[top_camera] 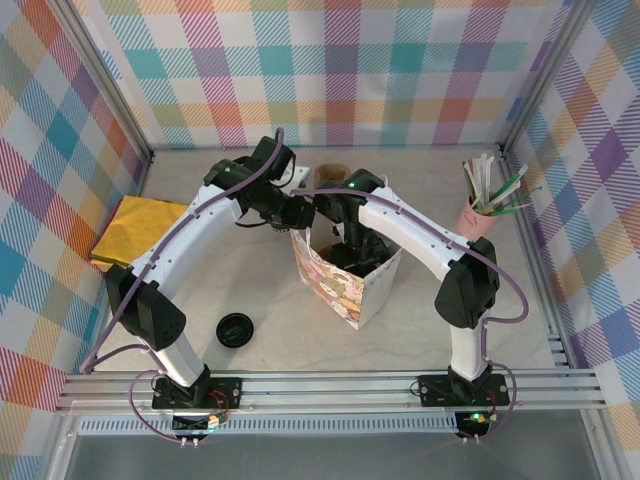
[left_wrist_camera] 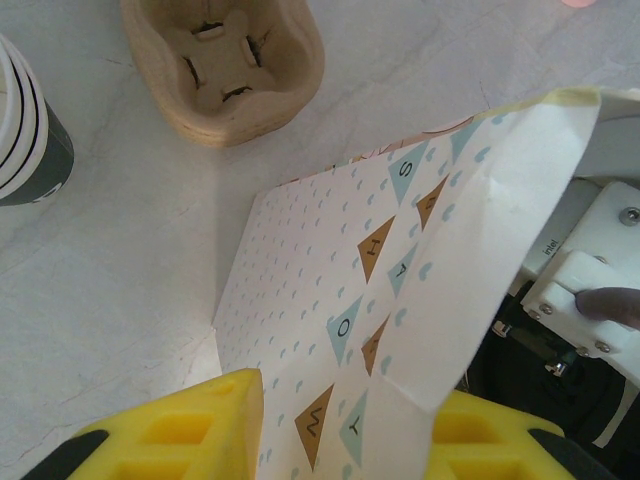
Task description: Pack the takeout coffee
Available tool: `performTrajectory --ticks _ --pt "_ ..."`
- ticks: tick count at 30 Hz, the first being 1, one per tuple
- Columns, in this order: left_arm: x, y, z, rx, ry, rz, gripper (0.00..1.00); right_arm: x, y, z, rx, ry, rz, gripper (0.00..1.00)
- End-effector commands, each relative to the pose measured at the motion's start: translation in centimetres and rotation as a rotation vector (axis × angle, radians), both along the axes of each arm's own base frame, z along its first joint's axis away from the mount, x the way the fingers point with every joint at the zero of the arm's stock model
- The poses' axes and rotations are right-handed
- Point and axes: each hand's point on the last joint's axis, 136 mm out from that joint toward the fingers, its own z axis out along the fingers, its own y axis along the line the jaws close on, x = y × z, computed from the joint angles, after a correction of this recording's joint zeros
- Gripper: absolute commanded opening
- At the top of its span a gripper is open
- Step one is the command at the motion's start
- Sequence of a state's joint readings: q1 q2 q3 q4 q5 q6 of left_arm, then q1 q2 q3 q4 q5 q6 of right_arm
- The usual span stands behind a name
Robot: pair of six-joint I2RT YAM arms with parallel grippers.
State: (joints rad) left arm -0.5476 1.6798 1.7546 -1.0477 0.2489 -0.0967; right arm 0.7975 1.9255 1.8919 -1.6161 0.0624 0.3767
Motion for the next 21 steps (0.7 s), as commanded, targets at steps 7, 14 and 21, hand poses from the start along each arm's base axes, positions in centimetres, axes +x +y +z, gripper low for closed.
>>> performTrajectory --ticks 7,14,21 --pt "-1.06 0.33 0.44 0.003 0.004 0.001 0.34 -1.38 -1.28 -0.22 -0.06 0.078 -0.005 0.71" --pt "-0.98 0.36 0.43 0.003 0.004 0.003 0.34 -1.38 -1.21 -0.31 -0.056 0.078 -0.006 0.71" --pt "-1.02 0.36 0.42 0.005 0.005 0.003 0.34 -1.39 -1.15 -0.46 -0.056 0.08 -0.007 0.71"
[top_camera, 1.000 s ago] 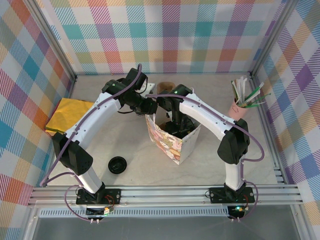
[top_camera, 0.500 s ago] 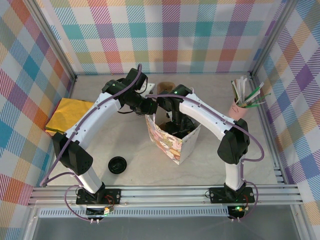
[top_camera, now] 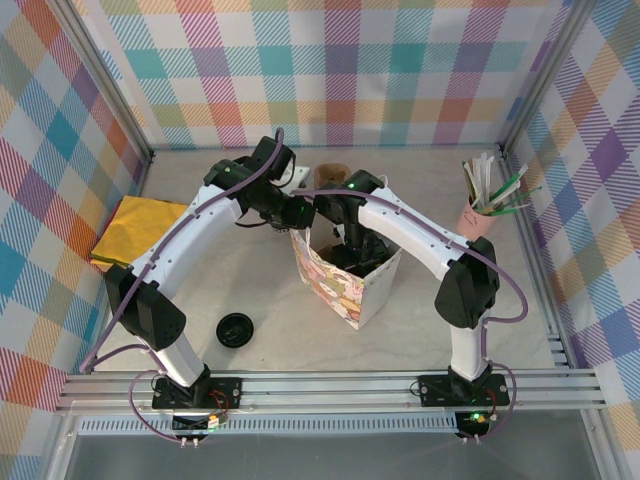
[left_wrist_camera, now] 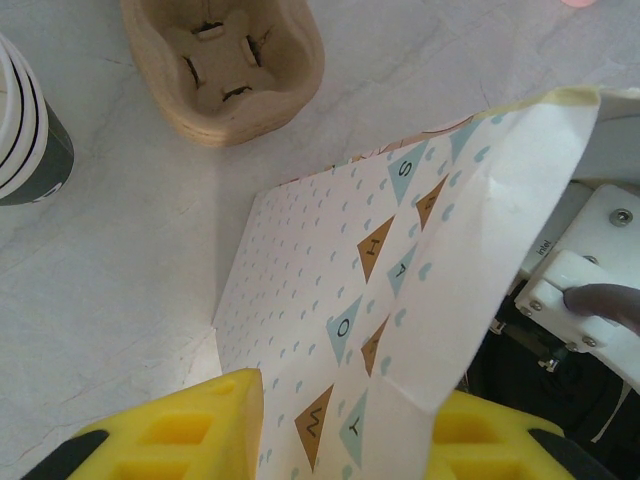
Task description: Pack the takeout coffee
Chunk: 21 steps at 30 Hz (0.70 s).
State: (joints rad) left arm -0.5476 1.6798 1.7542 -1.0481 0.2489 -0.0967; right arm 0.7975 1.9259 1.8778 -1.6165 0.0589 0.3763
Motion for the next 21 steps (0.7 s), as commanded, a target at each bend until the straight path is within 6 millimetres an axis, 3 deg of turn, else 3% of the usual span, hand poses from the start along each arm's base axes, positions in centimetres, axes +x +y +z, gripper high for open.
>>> performTrajectory --ticks 1,21 --pt "-0.99 0.38 0.43 0.004 0.004 0.003 0.34 -1.13 -0.99 -0.17 -0.047 0.066 -0.007 0.71" --pt "-0.96 0.24 0.42 -0.003 0.005 0.0 0.34 -0.93 -0.82 0.02 -0.042 0.059 -0.008 0.71"
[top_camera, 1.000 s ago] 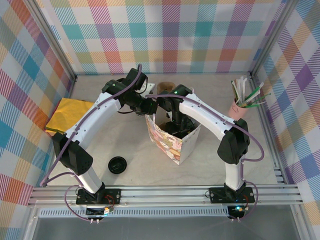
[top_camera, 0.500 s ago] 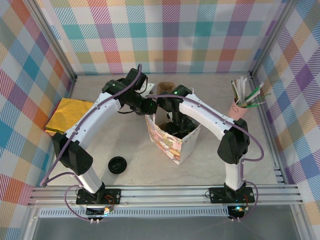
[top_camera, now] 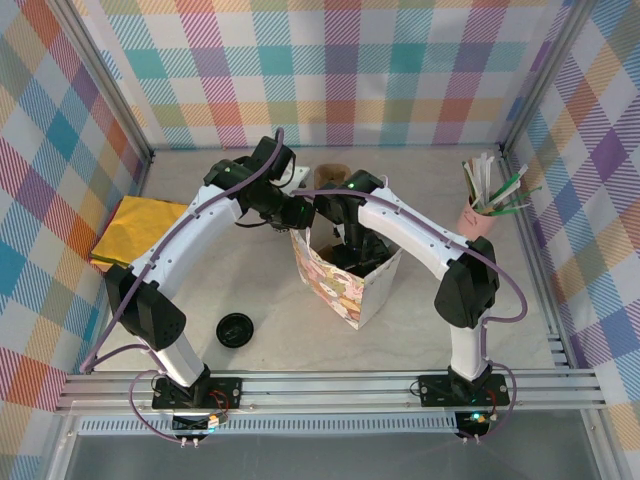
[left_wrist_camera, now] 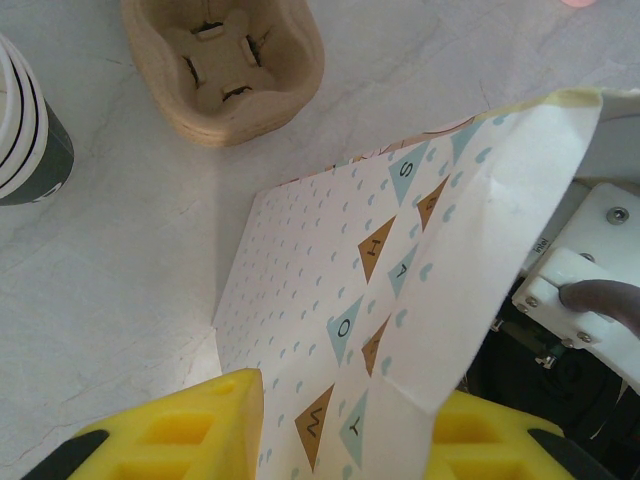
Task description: Pack the takeout coffee
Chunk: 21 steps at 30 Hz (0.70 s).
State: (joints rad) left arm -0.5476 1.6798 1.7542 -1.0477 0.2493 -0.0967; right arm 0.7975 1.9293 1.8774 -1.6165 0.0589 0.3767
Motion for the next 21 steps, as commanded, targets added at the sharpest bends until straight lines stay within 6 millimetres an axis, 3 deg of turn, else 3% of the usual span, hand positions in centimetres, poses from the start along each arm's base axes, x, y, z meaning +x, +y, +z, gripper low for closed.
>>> performTrajectory --ticks 1,21 --pt "-1.0 0.22 0.4 -0.002 0.006 -0.001 0.34 -0.9 -0.78 0.14 -0.038 0.056 -0.008 0.71" --pt "-1.05 0.16 0.22 -0.003 0.013 -0.003 0.34 -0.62 -0.4 0.18 -0.03 0.054 -0.006 0.71"
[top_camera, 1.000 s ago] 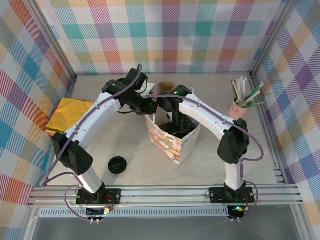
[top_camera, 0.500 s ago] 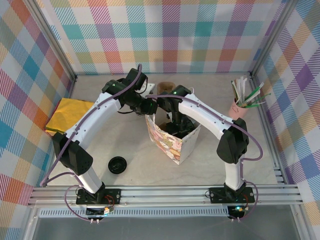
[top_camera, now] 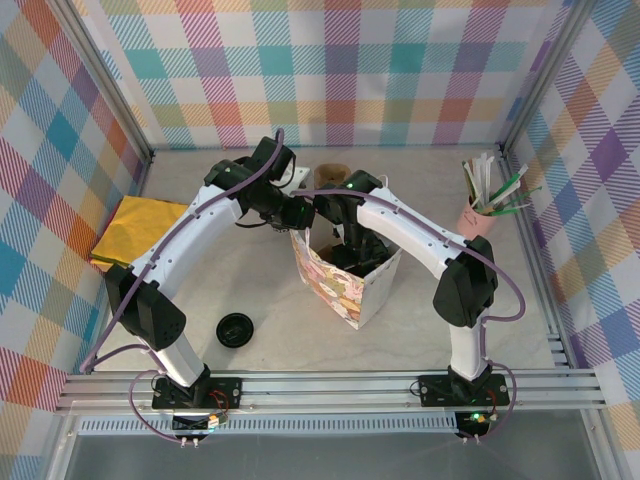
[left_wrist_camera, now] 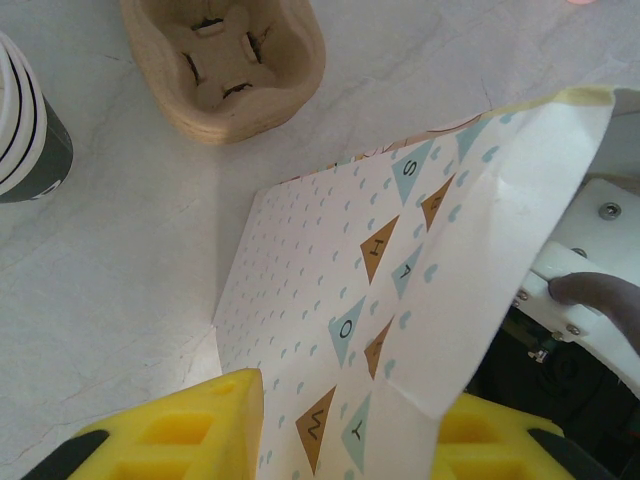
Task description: Pack the takeout coffee
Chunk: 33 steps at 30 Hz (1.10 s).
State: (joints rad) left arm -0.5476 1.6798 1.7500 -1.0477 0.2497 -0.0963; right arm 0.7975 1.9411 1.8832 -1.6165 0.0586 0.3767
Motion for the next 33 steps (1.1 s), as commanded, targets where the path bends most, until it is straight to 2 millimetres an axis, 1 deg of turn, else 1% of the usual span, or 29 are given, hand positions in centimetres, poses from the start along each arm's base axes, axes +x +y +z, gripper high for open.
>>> performTrajectory --ticks 1,14,33 --pt "-1.04 0.09 0.38 -0.006 0.01 -0.004 0.34 -0.71 -0.51 0.43 -0.026 0.049 -0.006 0.71" --pt "-1.05 0.1 0.36 -0.007 0.013 -0.004 0.34 -0.4 -0.34 0.63 -0.023 0.039 -0.002 0.71" --pt "-1.17 0.14 0.29 -0.005 0.014 -0.005 0.33 -0.49 -0.39 0.65 -0.023 0.041 -0.003 0.71"
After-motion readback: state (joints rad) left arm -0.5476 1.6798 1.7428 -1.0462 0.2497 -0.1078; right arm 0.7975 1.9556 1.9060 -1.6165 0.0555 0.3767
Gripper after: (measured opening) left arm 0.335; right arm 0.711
